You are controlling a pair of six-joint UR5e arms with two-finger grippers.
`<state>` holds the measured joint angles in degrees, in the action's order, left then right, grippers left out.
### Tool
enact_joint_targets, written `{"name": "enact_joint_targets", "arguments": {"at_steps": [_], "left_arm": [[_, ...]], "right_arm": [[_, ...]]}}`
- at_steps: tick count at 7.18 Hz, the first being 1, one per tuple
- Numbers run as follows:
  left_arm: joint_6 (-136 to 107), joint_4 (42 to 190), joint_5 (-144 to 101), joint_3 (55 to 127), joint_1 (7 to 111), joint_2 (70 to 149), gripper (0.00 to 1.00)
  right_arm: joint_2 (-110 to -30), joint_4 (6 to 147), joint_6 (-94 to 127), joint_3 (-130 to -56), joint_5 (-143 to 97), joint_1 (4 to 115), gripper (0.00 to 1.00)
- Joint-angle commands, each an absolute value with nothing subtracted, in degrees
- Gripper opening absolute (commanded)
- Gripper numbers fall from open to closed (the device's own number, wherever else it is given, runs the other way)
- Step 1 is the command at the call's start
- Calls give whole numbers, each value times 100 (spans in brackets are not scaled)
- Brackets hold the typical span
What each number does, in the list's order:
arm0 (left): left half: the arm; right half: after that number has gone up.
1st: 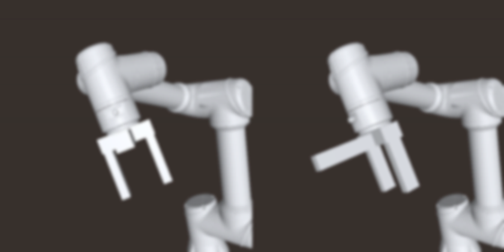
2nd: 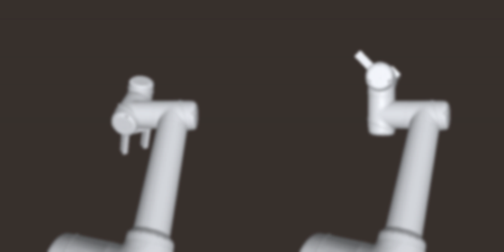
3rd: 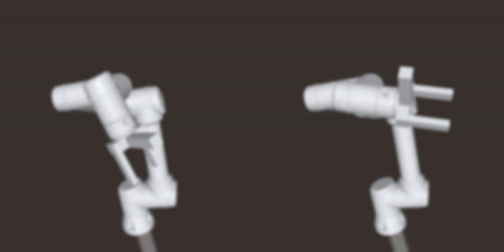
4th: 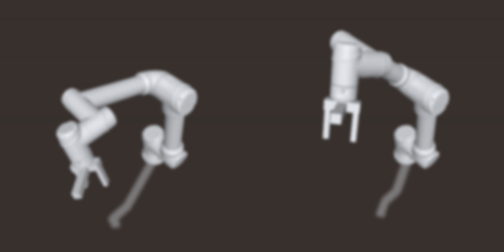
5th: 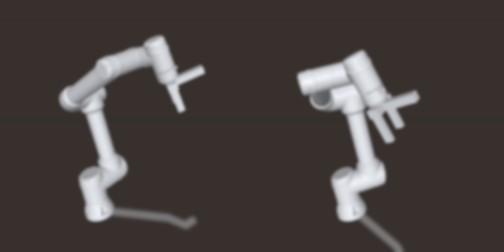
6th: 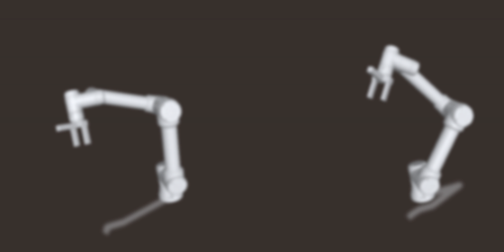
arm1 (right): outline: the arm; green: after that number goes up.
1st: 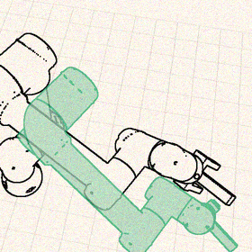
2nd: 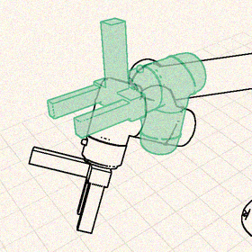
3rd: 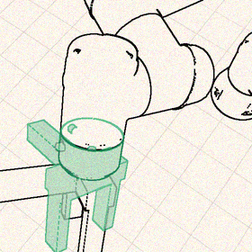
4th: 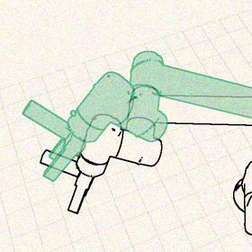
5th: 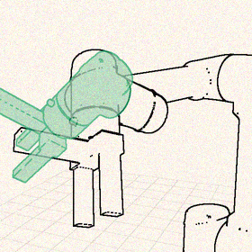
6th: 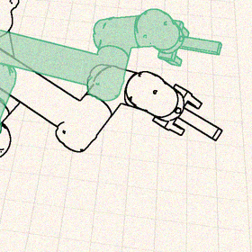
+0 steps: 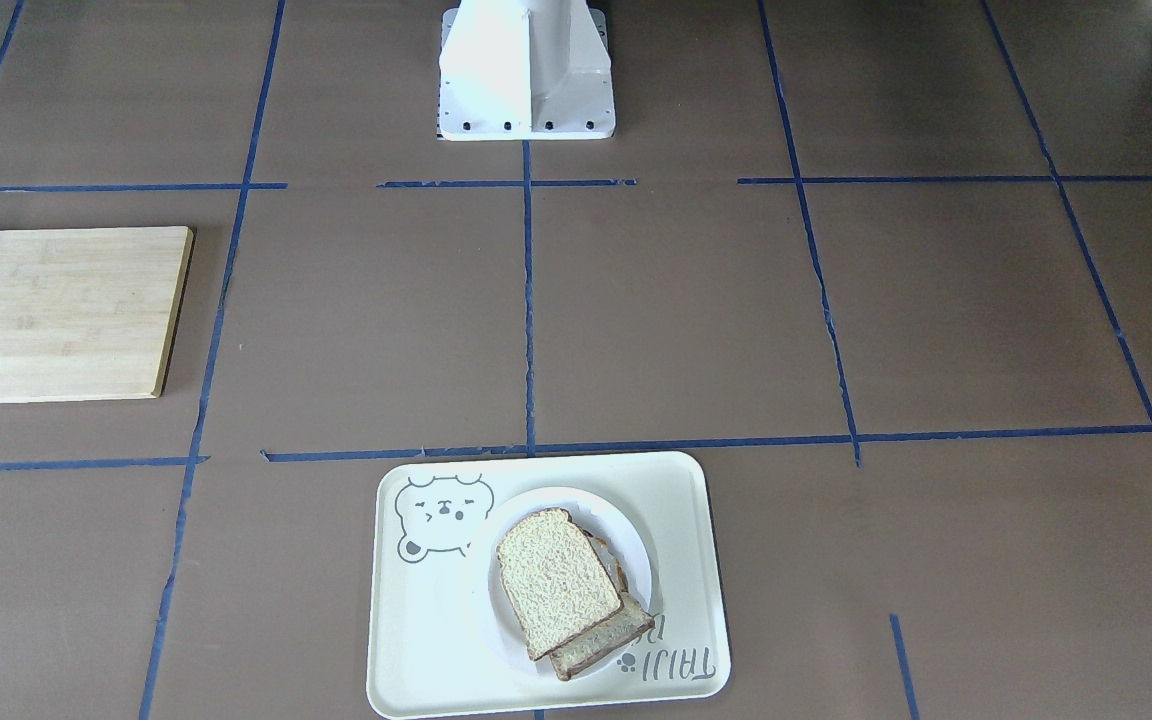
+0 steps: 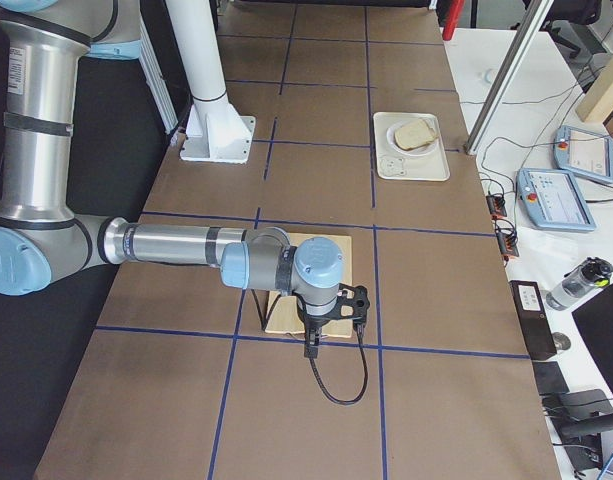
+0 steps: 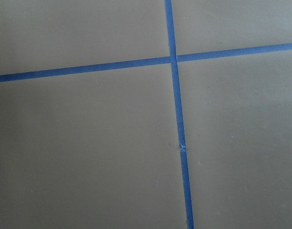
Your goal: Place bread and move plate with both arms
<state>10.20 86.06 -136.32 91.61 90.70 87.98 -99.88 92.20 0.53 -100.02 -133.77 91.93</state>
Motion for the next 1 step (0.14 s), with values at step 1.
{"name": "enact_joint_targets", "arguments": {"at_steps": [1], "left_arm": [[1020,8613,-13632,9150,9070,8807,100]], "right_arm": [[-9976,9220,88,-10011,-13377,9193,100]]}}
